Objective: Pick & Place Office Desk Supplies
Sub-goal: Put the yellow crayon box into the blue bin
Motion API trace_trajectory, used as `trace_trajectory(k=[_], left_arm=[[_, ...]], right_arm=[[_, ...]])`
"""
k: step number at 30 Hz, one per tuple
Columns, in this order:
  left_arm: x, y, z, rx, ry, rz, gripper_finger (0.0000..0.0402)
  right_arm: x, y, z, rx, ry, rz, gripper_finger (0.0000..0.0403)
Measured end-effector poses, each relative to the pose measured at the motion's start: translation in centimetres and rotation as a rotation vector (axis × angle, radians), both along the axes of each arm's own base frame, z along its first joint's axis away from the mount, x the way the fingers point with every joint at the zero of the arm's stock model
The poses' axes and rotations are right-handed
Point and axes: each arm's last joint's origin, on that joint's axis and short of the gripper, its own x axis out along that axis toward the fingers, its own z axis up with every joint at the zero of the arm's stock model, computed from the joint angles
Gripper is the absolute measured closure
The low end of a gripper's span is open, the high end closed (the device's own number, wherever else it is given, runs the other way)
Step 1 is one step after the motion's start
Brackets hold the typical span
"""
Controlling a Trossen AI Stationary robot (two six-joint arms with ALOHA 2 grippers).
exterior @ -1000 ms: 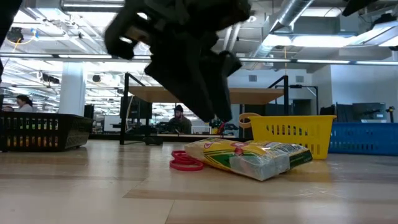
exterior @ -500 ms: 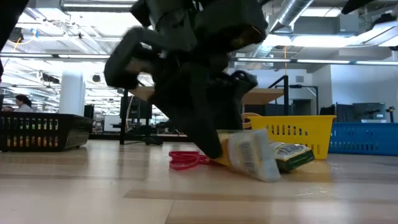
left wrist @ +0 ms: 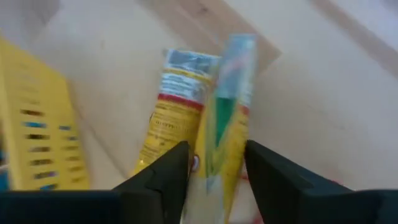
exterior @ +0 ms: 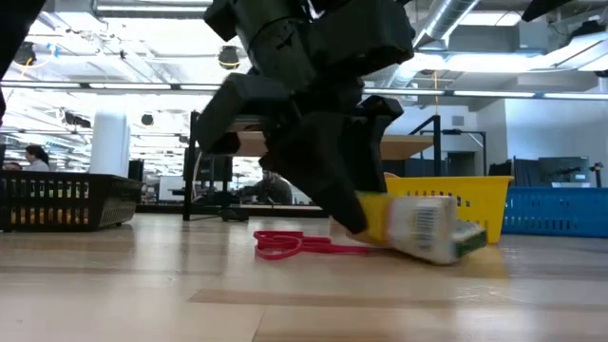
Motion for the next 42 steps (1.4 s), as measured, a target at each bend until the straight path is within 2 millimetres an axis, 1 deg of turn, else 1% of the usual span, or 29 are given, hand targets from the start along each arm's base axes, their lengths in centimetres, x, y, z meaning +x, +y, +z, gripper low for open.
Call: trace_trajectory(k=[6,14,21,27,30,36,39,42], left_arm=[[0.4,1.2,0.1,-0.012,-0.001,0.042,0.028],[0.4,1.0,0.1,-0.03,-0.004,0.032,0.0312],[0.4,1.0,0.3,-0.03,-0.007,0.033,0.0327],[0.3,1.2,1.3,-0.001,-0.042,0.038,0.0329],[0.2,1.4,2.3,0.0,-0.073,0.043,0.0328],[0.1,2.5,5.9,-0.032,-0.182,0.066,0.0328],[0.2,3.7,8.0,-0.05,-0.272,0.09,0.0332],[1.1,5.5,9.2,-0.041,-0.385,0.099,0.0335]], right_arm=[[0.0,0.0,0.0,0.001,0.001,0.0,0.0129],[0.0,0.0,0.0,0.005,0.005,0.002,0.0129],[0.0,0.0,0.0,0.005,0.005,0.002,0.0129],[0.0,0.0,0.0,-0.004,-0.007,-0.006,0.0129],[0.0,0.0,0.1,-0.006,-0.013,-0.009,0.0129],[0.0,-0.2,0.9,-0.025,-0.065,-0.02,0.0129],[-0.2,0.0,1.7,-0.046,-0.115,-0.002,0.0129],[-0.6,0.4,2.9,-0.058,-0.174,0.046,0.0129]])
